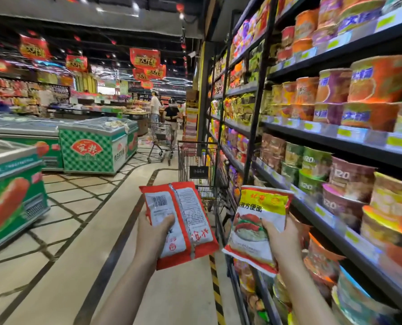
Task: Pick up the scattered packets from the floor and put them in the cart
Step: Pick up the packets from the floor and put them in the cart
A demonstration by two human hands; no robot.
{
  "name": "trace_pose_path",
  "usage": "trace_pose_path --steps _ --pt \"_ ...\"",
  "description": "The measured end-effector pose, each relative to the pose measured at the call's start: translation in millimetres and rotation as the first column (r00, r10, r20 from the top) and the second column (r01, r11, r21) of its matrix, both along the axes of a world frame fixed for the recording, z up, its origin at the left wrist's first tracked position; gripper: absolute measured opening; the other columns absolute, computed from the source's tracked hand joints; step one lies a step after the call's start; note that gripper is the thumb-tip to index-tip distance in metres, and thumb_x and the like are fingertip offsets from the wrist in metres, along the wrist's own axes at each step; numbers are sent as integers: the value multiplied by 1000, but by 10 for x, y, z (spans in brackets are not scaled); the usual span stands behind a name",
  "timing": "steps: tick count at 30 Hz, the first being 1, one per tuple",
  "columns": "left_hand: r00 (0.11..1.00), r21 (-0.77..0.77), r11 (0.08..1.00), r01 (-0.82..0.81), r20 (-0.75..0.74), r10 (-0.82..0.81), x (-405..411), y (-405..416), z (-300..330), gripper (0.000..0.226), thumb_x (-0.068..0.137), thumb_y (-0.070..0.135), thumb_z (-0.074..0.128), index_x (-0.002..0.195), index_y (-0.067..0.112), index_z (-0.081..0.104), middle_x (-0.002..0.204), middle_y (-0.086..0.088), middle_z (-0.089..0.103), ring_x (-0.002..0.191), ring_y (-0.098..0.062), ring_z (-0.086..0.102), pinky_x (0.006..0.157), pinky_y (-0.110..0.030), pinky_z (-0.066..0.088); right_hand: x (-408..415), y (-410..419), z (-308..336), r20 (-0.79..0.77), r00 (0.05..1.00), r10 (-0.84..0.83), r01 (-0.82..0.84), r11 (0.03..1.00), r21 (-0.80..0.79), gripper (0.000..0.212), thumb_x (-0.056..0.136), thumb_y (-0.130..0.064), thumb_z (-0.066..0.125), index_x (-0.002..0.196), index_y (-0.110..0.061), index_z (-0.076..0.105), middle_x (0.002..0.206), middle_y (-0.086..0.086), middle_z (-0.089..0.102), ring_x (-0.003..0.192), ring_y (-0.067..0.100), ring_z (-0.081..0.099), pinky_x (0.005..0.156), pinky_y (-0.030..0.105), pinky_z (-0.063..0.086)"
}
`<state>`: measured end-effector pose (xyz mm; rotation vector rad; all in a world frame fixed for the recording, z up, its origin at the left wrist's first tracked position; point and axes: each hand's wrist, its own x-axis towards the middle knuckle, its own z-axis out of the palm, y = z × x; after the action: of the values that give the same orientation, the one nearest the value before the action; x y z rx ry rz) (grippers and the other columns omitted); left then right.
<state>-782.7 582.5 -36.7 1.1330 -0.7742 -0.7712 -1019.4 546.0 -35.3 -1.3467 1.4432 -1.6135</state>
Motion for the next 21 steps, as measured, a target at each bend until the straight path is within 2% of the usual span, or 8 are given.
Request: trace_pose_path --steps 3,7,11,13,15,17,19,21 --pt "1000 28 1000 -7 17 6 54 -930 -1 32 85 4 64 109 13 44 91 0 64 71 -13 66 54 -24 50 34 -906 47 -4 999 42 -42 999 -18 22 88 -11 61 109 -15 54 102 3 56 95 18 51 80 27 35" --pt "999 37 998 -50 9 50 137 -2074 7 30 85 3 63 107 13 44 91 -1 64 71 -12 65 55 -24 49 122 -2158 62 -25 997 72 -73 997 -5 17 88 -12 61 102 -17 54 105 7 59 99 23 55 83 31 39" --pt "998 81 994 -69 16 68 262 -3063 -43 31 85 4 63 107 14 43 93 -5 64 73 -17 65 62 -31 51 274 -3180 32 -13 995 96 -96 995 38 28 87 -13 61 114 -10 55 117 11 61 109 26 57 93 37 44" --pt "998 100 993 -66 9 65 345 -3555 -94 34 85 5 64 111 14 43 93 -7 64 73 -19 66 62 -32 53 331 -3659 -29 -43 993 109 -107 993 47 29 88 -12 60 116 -10 55 118 10 61 107 24 56 90 33 42" --pt "999 105 993 -47 1 47 439 -4056 -178 34 86 6 64 113 13 44 95 -9 64 73 -21 66 63 -33 54 384 -4133 -121 -56 993 103 -100 993 64 39 88 -15 60 125 -6 51 124 7 58 116 25 53 96 36 41" --pt "1000 119 993 -28 5 27 542 -4557 -278 36 86 7 64 115 13 44 97 -10 64 75 -22 67 64 -34 55 466 -4592 -199 -45 992 122 -116 987 108 45 90 -14 58 132 -3 44 121 1 50 123 26 46 102 38 36" --pt "1000 113 993 -26 6 26 662 -5091 -382 36 86 7 64 115 13 44 97 -9 65 76 -21 67 64 -33 54 560 -5114 -282 -72 991 113 -102 985 140 38 90 -14 57 126 -6 48 122 4 54 119 28 50 99 39 39" --pt "1000 124 992 -28 6 28 789 -5643 -450 35 86 8 64 114 13 44 96 -8 65 76 -22 67 66 -34 55 673 -5671 -369 -103 989 104 -88 984 154 21 88 -15 59 109 -12 55 117 11 62 106 29 57 93 41 46"
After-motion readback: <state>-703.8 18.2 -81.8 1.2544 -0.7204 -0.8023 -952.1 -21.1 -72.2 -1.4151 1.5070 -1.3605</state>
